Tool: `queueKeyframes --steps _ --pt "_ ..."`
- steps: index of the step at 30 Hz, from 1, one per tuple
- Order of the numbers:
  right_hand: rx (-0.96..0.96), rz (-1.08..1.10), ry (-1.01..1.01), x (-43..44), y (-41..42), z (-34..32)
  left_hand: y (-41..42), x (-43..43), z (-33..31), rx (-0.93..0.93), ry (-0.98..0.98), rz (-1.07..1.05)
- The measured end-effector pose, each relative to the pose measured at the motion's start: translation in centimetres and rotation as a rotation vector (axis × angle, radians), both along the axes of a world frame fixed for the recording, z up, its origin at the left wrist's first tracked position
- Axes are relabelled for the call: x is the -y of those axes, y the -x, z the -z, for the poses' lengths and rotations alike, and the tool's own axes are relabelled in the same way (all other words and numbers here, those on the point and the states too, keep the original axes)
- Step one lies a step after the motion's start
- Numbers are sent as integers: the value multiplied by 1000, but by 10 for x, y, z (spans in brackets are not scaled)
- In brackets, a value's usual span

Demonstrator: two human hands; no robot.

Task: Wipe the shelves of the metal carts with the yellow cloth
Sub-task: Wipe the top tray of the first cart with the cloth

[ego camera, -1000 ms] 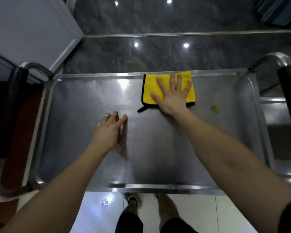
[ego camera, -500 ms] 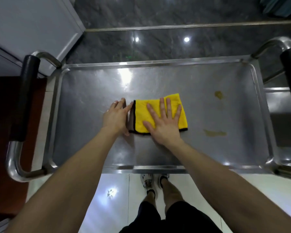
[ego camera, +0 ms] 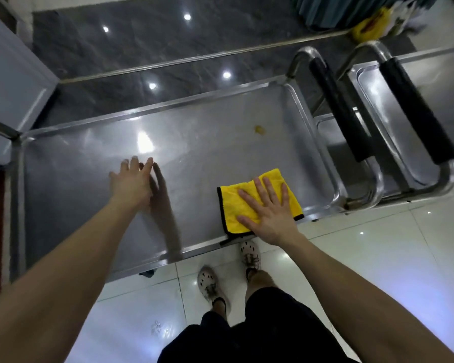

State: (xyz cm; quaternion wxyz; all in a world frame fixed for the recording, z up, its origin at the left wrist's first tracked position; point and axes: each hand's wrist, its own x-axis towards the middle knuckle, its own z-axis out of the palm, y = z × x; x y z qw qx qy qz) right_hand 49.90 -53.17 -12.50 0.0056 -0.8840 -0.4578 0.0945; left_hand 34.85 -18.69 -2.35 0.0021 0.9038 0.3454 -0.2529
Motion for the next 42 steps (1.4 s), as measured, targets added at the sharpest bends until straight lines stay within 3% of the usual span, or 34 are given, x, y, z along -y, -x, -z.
queueKeyframes --steps 6,12,19,26,36,39,42 --pt "-36 -7 -21 3 -35 3 -82 62 -3 48 146 -50" --pt "-18 -16 -8 -14 -134 1 -92 58 21 73 174 -96" --pt "-46 90 8 -145 -267 5 -99 47 30 47 150 -57" --pt "-74 9 -40 -257 -247 19 -108 31 31 50 145 -79" --pt "-38 -292 -294 -106 -76 33 -107 31 20 77 165 -79" --pt "-32 -362 -241 -61 -73 27 -106 29 21 76 186 -85" --pt "-24 -299 -183 -16 -97 19 -104 22 29 46 193 -56"
